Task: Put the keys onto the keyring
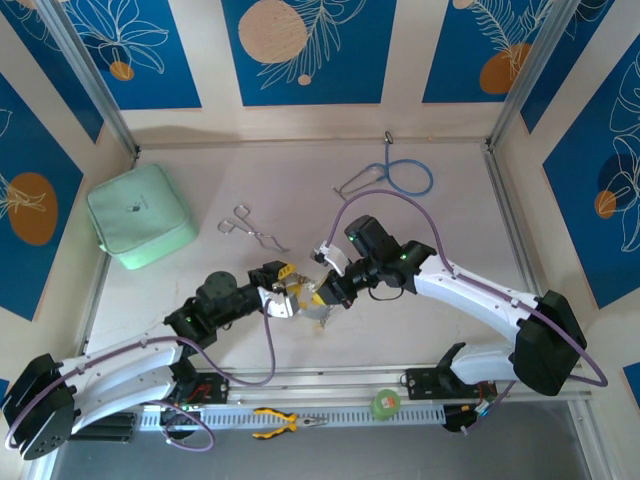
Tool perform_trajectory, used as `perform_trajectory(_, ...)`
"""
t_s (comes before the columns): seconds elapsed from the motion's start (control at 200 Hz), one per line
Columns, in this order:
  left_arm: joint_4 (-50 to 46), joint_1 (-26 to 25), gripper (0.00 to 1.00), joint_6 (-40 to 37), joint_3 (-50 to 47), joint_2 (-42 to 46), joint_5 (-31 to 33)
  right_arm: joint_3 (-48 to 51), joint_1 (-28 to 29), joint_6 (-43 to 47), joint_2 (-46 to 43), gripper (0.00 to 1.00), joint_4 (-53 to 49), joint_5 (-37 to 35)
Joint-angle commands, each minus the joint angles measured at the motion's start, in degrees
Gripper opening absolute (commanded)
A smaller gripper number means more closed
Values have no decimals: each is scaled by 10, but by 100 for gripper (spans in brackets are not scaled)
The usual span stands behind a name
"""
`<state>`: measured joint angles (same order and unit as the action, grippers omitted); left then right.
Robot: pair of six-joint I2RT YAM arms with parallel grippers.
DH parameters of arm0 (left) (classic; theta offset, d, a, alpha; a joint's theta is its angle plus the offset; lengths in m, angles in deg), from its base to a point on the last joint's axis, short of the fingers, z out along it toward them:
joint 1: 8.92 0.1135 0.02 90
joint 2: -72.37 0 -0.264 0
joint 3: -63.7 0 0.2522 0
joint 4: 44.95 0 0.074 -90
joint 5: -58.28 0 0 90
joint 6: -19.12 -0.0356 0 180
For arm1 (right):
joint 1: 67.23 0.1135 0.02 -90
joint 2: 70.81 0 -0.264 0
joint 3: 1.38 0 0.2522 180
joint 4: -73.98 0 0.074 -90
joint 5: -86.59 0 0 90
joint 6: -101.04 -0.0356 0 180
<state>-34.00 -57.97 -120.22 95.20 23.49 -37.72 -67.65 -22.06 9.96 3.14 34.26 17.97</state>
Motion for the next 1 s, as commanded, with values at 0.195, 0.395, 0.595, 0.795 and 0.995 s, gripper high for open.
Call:
perform_trajectory(0.195,25,-5,38,16,23,5,-9,-22,12,10,0,0,-13,-24)
perform_trajectory(0.395,18,-4,36,19,24,11,-6,-25,17,12,2,0,-11,-20)
perform_trajectory(0.595,6,-4,34,21,27,5,-3,-29,22,15,0,0,-11,-10)
perform_trajectory(0.795,-26,-4,27,20,37,0,3,-29,26,22,-3,0,-15,-8)
perform_trajectory(0.995,-64,-4,22,23,51,-4,1,-30,35,41,-6,0,-22,-20)
